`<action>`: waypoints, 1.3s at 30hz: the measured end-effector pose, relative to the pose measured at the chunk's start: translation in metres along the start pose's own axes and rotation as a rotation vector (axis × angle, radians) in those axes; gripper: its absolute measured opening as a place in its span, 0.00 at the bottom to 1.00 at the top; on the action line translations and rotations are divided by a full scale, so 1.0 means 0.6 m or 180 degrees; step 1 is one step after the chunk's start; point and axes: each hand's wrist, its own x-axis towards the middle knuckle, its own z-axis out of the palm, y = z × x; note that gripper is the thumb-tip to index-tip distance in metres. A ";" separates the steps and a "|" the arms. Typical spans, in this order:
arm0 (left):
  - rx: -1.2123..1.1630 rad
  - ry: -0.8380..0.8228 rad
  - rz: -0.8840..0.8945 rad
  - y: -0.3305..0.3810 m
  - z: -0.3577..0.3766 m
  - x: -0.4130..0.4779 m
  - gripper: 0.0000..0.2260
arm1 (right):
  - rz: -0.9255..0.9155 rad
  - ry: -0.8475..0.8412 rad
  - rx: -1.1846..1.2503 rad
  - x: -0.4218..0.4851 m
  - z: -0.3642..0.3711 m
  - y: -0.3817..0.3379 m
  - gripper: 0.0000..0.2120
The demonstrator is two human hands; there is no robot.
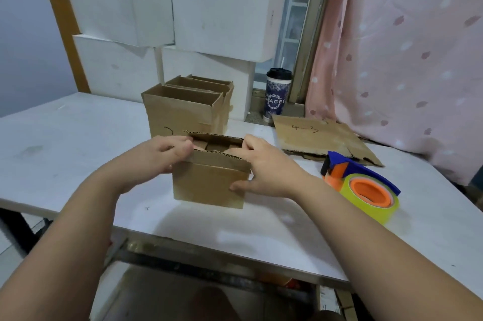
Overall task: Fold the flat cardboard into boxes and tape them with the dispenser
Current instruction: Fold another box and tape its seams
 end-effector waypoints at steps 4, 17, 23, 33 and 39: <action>0.1138 -0.0475 -0.0257 0.030 -0.016 0.015 0.24 | -0.0029 -0.0140 -0.0090 0.013 -0.011 0.002 0.28; 0.1138 0.1057 0.0180 -0.027 -0.029 0.006 0.21 | 0.0169 0.0698 0.0912 0.024 0.022 -0.019 0.24; 0.0745 0.1944 -0.0025 -0.074 -0.044 0.005 0.24 | 0.0323 0.0929 0.1504 0.057 0.058 -0.049 0.19; 0.1749 0.2859 0.0363 -0.090 0.008 0.022 0.35 | 0.0542 0.1077 0.1803 0.109 0.086 -0.072 0.21; 0.1474 0.3207 0.0399 -0.101 0.041 0.027 0.32 | 0.0645 0.1092 0.1969 0.103 0.087 -0.066 0.29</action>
